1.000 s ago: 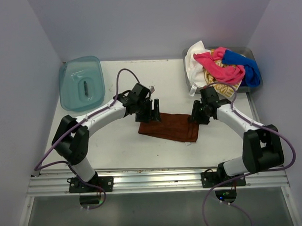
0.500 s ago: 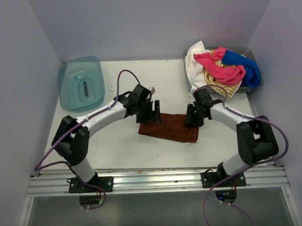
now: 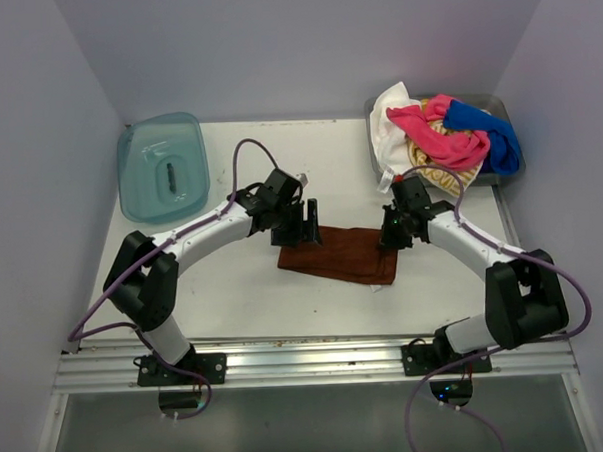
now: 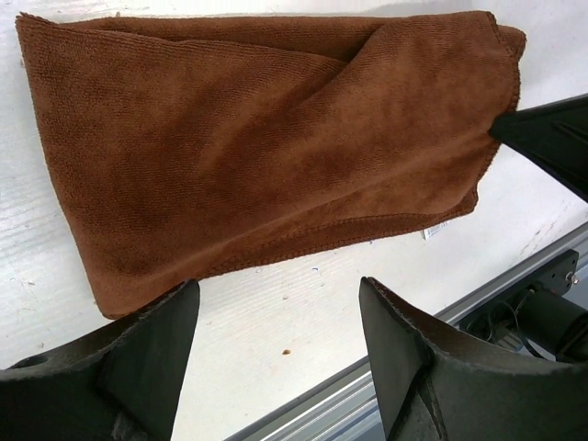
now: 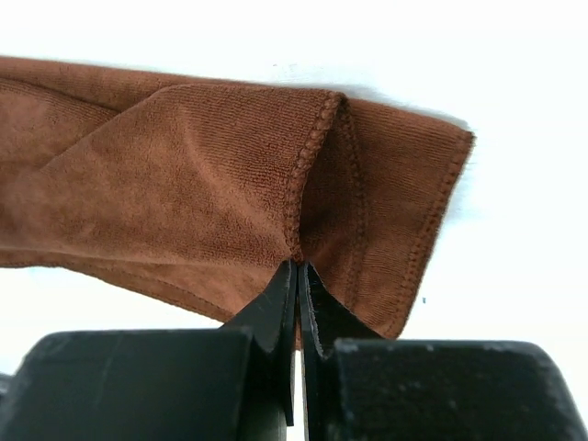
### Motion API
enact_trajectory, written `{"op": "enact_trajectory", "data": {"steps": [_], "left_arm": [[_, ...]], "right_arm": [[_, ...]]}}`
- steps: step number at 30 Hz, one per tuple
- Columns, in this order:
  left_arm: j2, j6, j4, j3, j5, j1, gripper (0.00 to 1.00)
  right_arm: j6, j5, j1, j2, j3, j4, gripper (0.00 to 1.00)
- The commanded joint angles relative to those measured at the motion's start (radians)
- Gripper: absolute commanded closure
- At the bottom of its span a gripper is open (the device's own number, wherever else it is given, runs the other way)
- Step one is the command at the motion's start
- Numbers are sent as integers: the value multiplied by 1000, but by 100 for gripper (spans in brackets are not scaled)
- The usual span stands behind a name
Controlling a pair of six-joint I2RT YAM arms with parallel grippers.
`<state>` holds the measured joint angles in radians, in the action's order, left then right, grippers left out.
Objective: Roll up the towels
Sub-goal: Fold the towel
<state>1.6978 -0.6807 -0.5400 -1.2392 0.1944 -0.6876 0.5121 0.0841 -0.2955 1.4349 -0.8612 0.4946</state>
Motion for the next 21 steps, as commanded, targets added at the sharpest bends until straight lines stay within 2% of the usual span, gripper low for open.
{"op": "enact_trajectory", "data": {"steps": [1, 5, 7, 9, 11, 15, 21], "left_arm": [[-21, -20, 21, -29, -26, 2, 26], [-12, -19, 20, -32, -16, 2, 26], [-6, -14, 17, -37, -15, 2, 26], [-6, -11, 14, -34, -13, 2, 26], [-12, -11, 11, -28, -15, 2, 26], [-20, -13, 17, -16, -15, 2, 25], [-12, -10, 23, -13, -7, 2, 26]], "right_arm": [[12, -64, -4, -60, 17, 41, 100], [12, -95, -2, -67, 34, 41, 100], [14, -116, -2, -44, 34, 35, 92], [20, -121, -2, -24, 33, 32, 79], [28, -106, -2, -19, 37, 25, 76], [42, -87, -2, -37, 70, 9, 64], [57, -55, -1, -25, 100, -28, 62]]}}
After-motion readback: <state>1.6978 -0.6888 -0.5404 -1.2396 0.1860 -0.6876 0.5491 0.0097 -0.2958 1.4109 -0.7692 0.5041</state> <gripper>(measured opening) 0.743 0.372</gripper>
